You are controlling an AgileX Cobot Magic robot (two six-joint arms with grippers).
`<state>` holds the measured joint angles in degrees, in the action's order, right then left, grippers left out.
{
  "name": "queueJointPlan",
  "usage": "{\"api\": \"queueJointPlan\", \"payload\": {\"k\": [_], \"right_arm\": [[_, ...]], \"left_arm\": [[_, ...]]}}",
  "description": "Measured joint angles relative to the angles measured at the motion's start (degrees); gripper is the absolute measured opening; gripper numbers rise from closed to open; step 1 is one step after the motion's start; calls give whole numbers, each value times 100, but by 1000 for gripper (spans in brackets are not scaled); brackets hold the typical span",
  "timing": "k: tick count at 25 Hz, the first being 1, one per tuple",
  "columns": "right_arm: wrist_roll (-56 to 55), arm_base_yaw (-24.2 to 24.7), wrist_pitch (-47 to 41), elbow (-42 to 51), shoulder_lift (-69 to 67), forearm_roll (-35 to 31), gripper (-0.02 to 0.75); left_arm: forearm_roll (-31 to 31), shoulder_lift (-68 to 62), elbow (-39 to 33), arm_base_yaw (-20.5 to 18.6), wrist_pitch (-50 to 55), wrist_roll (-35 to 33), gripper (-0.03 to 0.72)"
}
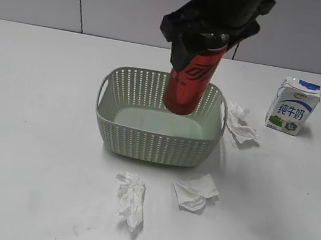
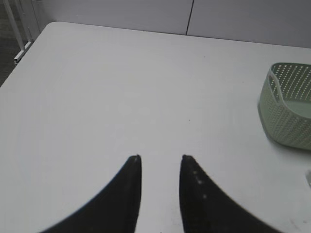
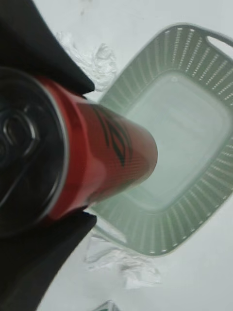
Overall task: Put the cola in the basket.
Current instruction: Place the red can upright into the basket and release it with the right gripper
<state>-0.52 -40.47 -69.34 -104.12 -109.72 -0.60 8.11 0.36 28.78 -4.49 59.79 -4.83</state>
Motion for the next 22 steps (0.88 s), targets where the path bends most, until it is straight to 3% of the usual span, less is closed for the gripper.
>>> {"api": "queueJointPlan", "payload": {"k": [9,15,22], "right_arm": [[1164,5,95,-764,-1440,-29,527],[1533,5,636,-776,-1582,-57,527],[1804,5,577,-783,-1582,-317,527]], "left_arm": [[0,0,0,0,0,0,217],[0,0,0,0,0,0,217],[0,0,0,0,0,0,217]]}}
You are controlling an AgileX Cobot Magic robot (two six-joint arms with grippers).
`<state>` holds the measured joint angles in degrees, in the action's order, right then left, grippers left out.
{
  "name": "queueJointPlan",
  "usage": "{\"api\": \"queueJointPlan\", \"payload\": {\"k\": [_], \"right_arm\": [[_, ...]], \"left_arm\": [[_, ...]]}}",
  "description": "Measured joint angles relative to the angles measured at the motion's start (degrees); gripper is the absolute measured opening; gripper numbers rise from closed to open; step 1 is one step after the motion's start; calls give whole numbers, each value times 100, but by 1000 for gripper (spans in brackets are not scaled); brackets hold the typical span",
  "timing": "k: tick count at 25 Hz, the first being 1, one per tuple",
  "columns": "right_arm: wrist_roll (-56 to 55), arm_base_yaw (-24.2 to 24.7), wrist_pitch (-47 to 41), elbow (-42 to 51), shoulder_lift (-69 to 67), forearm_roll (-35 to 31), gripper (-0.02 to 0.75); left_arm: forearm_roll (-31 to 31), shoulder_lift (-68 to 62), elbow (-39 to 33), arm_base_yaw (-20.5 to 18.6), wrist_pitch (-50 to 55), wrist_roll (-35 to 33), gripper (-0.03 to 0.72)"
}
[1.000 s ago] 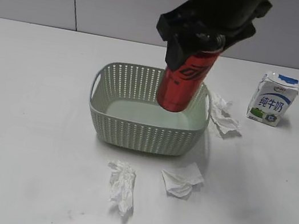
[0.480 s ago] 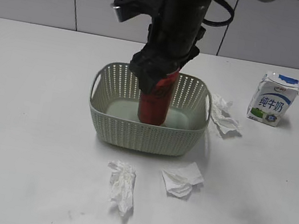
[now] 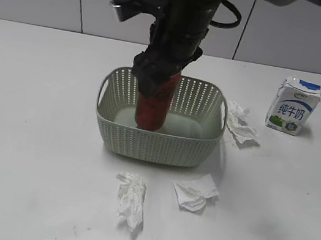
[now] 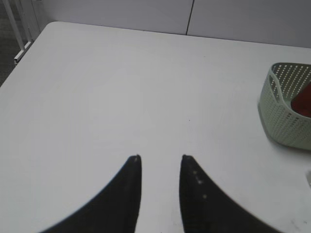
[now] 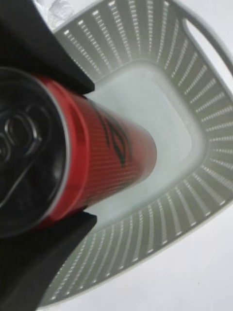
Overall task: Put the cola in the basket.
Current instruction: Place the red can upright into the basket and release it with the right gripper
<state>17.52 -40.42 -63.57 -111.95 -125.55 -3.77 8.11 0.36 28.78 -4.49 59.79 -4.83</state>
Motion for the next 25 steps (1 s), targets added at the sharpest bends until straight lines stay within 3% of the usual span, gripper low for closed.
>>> {"api": "queueJointPlan", "payload": {"k": [21,25], "right_arm": [[89,7,46,309,-10,-139,527],[82,7,121,309,-5,-139,610]], "left_arm": [[0,0,0,0,0,0,217],[0,0,0,0,0,0,217]]}}
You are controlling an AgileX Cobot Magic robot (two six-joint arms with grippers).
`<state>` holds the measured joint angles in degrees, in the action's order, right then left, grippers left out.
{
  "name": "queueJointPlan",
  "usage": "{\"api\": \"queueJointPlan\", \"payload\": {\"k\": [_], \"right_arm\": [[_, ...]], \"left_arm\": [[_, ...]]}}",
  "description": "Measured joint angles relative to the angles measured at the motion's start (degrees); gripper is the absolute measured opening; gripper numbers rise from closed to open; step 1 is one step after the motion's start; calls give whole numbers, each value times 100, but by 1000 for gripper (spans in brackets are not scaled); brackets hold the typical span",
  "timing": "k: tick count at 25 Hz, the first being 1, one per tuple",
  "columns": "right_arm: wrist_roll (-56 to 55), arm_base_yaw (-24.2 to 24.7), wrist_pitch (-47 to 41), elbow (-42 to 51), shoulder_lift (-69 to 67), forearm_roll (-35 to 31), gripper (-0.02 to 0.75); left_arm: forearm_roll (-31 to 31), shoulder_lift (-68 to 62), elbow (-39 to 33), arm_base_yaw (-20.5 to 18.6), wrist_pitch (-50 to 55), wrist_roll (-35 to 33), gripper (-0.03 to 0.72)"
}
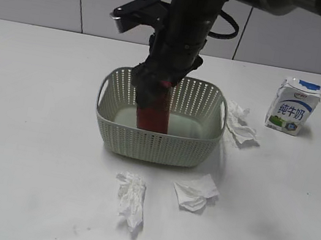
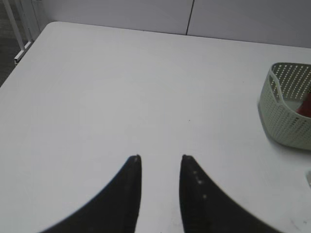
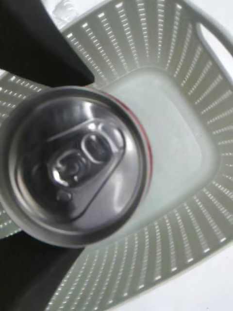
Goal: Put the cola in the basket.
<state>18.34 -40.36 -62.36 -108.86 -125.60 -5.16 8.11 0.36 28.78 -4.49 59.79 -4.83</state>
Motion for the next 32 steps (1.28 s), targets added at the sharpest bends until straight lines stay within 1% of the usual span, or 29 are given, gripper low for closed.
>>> {"api": "queueJointPlan", "payload": {"k": [2,4,8,12,16,19,25,28,32], "right_arm": [[-45,0,-1,0,0,0,647],[-93,0,0,0,0,0,658],[-282,0,7,-60,45,0,660],[-476,1,130,-163,399,7,660],[-675,166,242,-184,832,72,656],[-1023,663,198,-196,954,72,637],[-1651,1879,-378,-180,966,107,602],[-1785,2413,-386,29,1109,126,596],[-1834,2860,-398,504,1508,145,594]], "left_arm": [[0,0,0,0,0,0,217],[0,0,0,0,0,0,217],[0,0,0,0,0,0,217],[0,0,0,0,0,0,217],[0,0,0,0,0,0,217],[0,0,0,0,0,0,217],[0,0,0,0,0,0,217],[0,0,0,0,0,0,217],[0,0,0,0,0,0,217]]}}
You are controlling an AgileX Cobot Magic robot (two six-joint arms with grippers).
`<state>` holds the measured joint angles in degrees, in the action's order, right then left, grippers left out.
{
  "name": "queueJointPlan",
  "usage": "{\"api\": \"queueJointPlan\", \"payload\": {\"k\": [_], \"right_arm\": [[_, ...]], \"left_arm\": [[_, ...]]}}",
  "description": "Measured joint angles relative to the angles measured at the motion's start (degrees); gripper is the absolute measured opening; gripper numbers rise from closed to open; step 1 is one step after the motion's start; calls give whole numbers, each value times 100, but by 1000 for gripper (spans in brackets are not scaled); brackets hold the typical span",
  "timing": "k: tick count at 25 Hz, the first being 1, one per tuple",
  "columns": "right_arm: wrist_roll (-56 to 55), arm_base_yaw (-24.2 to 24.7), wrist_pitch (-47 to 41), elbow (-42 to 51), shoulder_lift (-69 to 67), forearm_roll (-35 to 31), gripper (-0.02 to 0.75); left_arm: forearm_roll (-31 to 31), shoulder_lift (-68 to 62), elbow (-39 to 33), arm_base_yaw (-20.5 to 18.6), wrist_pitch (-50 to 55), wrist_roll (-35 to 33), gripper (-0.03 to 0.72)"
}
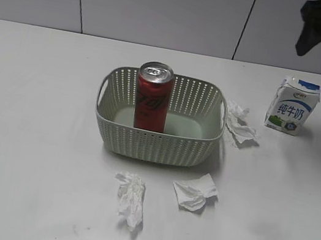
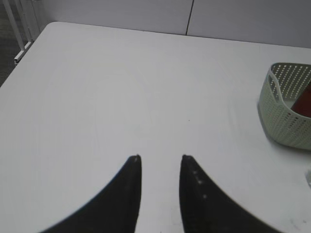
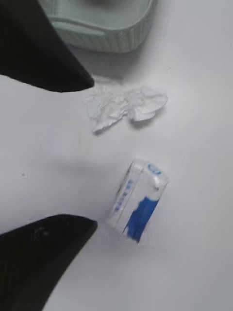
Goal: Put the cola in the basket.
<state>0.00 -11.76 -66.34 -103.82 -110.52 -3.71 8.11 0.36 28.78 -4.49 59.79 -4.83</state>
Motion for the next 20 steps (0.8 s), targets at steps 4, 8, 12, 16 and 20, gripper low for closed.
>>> {"api": "queueJointPlan", "payload": {"k": [4,8,12,16,20], "right_arm": [[0,214,-64,672,565,174,594],[0,240,-155,1526,1270,457,594],[0,240,-167,2643,2067,452,590],[0,240,18,3914,3057,133,582],[0,240,414,5297,4118,-79,582]], "left_arm": [[0,0,0,0,0,0,217],[0,0,0,0,0,0,217],[0,0,0,0,0,0,217],[0,0,0,0,0,0,217],[0,0,0,0,0,0,217]]}}
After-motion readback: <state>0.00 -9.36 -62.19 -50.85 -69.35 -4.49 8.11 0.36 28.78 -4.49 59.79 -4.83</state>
